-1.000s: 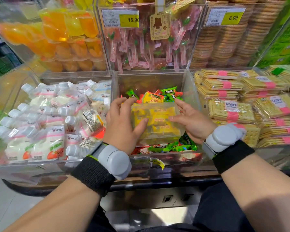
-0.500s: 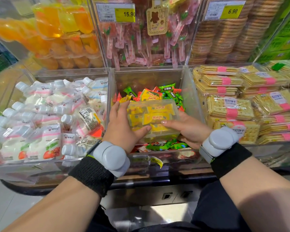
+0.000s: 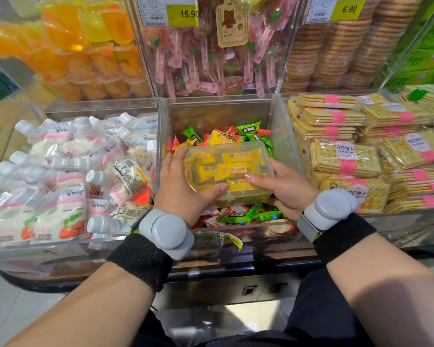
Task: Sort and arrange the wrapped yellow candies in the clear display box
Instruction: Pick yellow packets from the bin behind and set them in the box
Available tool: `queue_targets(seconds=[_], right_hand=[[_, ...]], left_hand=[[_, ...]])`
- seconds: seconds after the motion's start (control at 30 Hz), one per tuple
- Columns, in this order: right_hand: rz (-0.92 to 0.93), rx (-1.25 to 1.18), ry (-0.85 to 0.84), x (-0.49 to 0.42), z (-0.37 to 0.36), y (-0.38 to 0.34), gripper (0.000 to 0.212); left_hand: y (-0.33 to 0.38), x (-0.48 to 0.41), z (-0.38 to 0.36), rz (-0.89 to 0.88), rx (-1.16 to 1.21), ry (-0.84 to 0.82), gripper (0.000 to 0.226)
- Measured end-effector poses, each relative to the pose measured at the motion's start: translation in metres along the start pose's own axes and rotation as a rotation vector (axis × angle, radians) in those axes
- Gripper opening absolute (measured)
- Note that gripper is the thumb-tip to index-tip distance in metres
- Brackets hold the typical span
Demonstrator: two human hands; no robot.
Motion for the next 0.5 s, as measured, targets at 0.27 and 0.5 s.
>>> queue_targets(seconds=[0.27, 0.5], right_hand=[[0.014, 0.041, -0.001, -0.0019, 0.0004, 0.0016, 0.064], [0.018, 0.012, 0.000, -0.0045, 0.0026, 0.0065, 0.051]], left_hand=[[-0.0099, -0.0002, -0.0050, 0.065, 0.101, -0.037, 0.101], [-0.0115, -0.0031, -0.0081, 0.083, 0.061, -0.043, 0.104]])
Point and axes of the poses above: each hand's wrist, its own x-axis away from the middle knuckle, its own z-axis out of the back of the hand, y = z × x, the point moved 8 cm from there along -x, towards the middle knuckle, and after that the axes turned 3 degrees about -y, right-handed, at the moved point
